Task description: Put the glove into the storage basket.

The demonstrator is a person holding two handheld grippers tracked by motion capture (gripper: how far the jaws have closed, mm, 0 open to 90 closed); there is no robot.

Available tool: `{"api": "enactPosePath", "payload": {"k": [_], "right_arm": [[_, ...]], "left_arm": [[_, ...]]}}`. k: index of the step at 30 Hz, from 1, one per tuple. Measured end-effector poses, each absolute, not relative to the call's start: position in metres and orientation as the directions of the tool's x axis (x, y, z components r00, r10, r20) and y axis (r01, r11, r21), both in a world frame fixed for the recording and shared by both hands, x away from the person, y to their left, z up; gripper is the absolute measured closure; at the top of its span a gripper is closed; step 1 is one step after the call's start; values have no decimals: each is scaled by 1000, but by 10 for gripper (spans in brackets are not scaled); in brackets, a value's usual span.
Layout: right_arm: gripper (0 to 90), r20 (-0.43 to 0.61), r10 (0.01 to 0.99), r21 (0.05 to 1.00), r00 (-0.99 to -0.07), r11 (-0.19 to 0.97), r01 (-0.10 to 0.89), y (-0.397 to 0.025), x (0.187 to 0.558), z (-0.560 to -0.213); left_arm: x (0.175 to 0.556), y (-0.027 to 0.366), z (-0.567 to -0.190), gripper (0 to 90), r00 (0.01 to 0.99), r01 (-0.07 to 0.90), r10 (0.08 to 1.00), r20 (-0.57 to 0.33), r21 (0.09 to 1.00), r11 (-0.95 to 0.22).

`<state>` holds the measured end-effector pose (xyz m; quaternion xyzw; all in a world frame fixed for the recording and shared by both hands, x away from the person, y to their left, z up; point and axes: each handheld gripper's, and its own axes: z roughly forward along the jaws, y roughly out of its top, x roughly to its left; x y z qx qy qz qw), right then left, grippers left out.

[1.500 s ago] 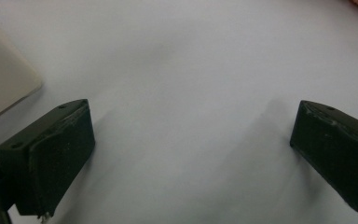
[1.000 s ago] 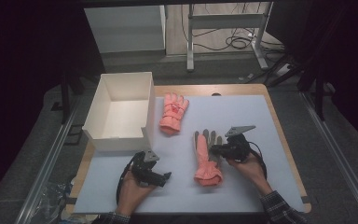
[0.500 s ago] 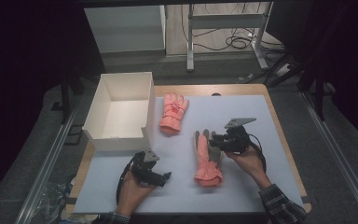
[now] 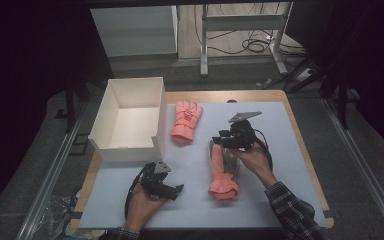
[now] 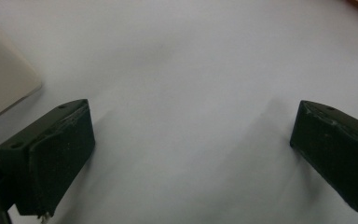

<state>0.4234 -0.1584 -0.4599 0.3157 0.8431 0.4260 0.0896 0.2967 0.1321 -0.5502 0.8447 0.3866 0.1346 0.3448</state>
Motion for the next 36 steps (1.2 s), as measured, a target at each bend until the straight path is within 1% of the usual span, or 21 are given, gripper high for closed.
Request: {"api": "enactPosePath", "payload": {"k": [9, 10, 12, 17, 21, 28, 36], "right_arm": [[499, 103, 614, 776, -783, 443, 449, -135, 443, -456], [478, 94, 610, 773, -787, 453, 444, -128, 448, -456], [467, 90, 608, 771, -789, 459, 442, -124, 453, -456], [453, 65, 604, 766, -794, 480, 428, -110, 466, -456], [456, 52, 596, 753, -801, 504, 424, -99, 477, -458], [522, 33, 587, 734, -809, 535, 418, -81, 495, -461], [547, 32, 590, 712, -807, 553, 433, -60, 518, -466]], "left_arm": [[297, 132, -550, 0, 664, 562, 746, -41, 686, -463], [297, 132, -550, 0, 664, 562, 747, -41, 687, -462], [297, 132, -550, 0, 664, 562, 747, -41, 686, -462], [297, 132, -550, 0, 664, 562, 747, -41, 686, -462], [297, 132, -550, 0, 663, 563, 747, -42, 686, -461], [296, 132, -550, 0, 663, 564, 748, -44, 687, -459], [296, 132, -550, 0, 663, 563, 748, -43, 687, -460]]}}
